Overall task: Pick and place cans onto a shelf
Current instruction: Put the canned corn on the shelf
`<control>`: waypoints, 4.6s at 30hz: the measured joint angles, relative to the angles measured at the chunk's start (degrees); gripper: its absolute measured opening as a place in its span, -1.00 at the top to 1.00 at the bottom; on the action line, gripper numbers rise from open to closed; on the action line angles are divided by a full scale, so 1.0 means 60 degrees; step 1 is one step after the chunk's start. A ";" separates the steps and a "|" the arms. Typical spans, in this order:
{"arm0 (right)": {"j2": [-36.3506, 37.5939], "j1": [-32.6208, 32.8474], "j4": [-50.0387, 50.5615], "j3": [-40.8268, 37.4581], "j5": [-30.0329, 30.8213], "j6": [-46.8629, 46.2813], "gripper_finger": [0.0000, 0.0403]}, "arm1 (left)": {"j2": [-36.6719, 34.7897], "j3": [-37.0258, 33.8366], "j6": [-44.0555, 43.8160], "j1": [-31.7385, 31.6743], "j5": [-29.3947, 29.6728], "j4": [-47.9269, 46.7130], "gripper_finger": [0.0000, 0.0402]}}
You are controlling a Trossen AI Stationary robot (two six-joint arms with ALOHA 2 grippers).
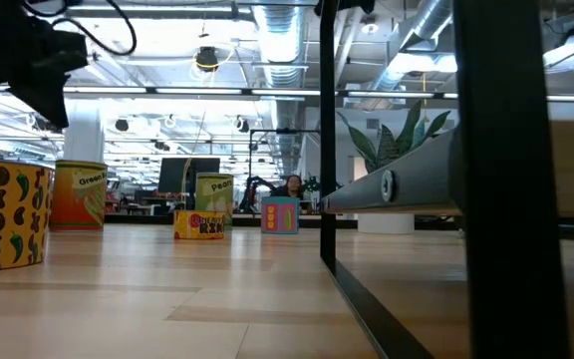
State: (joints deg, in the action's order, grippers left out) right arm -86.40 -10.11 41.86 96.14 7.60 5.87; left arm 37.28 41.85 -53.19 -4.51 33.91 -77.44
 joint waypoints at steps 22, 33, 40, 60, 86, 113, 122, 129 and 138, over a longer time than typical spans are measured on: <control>-0.1587 0.0080 -0.0372 -0.0015 -0.0603 0.1558 0.79 | 0.0726 0.1027 0.3333 -0.0343 0.1071 0.4532 1.00; -0.3681 -0.0708 -0.0248 0.0005 -0.0713 0.3653 0.79 | 0.0433 0.1399 0.3605 -0.0389 0.0892 0.4457 1.00; -0.4822 -0.0609 -0.0436 0.0007 -0.0943 0.4799 0.79 | 0.0838 0.1392 0.3646 -0.0387 0.0928 0.4465 1.00; -0.5482 -0.0831 -0.0422 -0.0004 -0.1050 0.2987 0.66 | 0.2113 0.1392 0.3240 -0.0386 0.0902 0.4511 1.00; -0.6416 -0.0798 -0.1068 0.0049 -0.0341 0.1813 0.02 | 0.2092 0.1392 0.3180 -0.0390 0.0919 0.4544 1.00; -0.4983 0.0458 0.2224 0.2251 0.0690 0.1081 0.97 | 0.2088 0.1392 0.3231 -0.0388 0.0964 0.4582 1.00; -0.2427 0.1303 0.4159 0.2423 0.0728 -0.1632 0.97 | 0.2091 0.1392 0.3253 -0.0389 0.0958 0.4623 1.00; -0.1260 0.2955 0.5441 0.2372 0.0864 -0.3738 0.97 | 0.2091 0.1388 0.3259 -0.0389 0.0952 0.4615 1.00; -0.1271 0.6334 0.8074 0.2338 0.2471 -0.7542 0.97 | 0.2094 0.1391 0.2995 -0.0386 0.0930 0.4613 1.00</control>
State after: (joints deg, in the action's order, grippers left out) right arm -94.03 27.89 90.30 110.16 22.42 -39.38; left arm 49.84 50.19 -35.22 -6.83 39.48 -49.76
